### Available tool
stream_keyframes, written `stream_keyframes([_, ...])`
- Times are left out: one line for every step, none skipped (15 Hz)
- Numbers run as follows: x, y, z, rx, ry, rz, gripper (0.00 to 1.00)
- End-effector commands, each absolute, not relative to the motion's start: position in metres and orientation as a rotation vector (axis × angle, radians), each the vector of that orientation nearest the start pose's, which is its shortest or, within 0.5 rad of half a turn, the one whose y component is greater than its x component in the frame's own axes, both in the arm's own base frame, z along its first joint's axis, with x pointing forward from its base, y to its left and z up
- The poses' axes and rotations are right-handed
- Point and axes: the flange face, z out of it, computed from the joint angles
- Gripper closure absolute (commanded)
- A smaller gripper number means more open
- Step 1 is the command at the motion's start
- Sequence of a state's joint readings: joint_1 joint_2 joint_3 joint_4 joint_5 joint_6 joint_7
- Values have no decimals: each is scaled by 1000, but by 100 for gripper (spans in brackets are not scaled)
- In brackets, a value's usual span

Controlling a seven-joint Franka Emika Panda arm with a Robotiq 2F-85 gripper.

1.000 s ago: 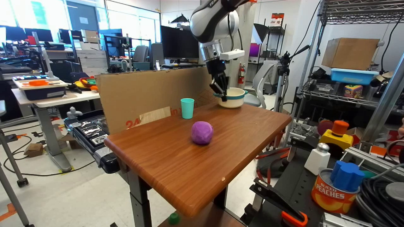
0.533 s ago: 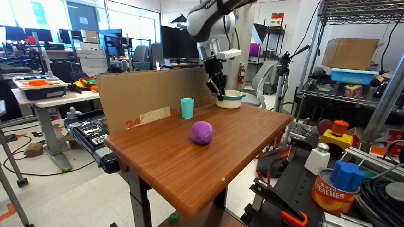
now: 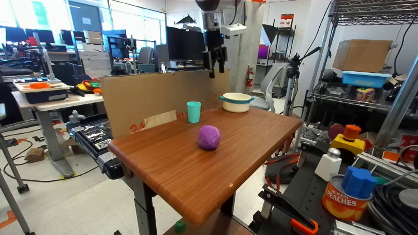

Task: Move the pot forward

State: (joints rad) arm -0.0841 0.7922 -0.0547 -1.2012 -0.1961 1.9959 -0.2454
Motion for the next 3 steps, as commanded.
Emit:
stream_keyframes([748, -105, 314, -3338, -339, 67, 7])
stream_keyframes([748, -106, 310, -3337, -339, 75, 1])
stream_keyframes([748, -107, 303, -3335, -338, 91, 0])
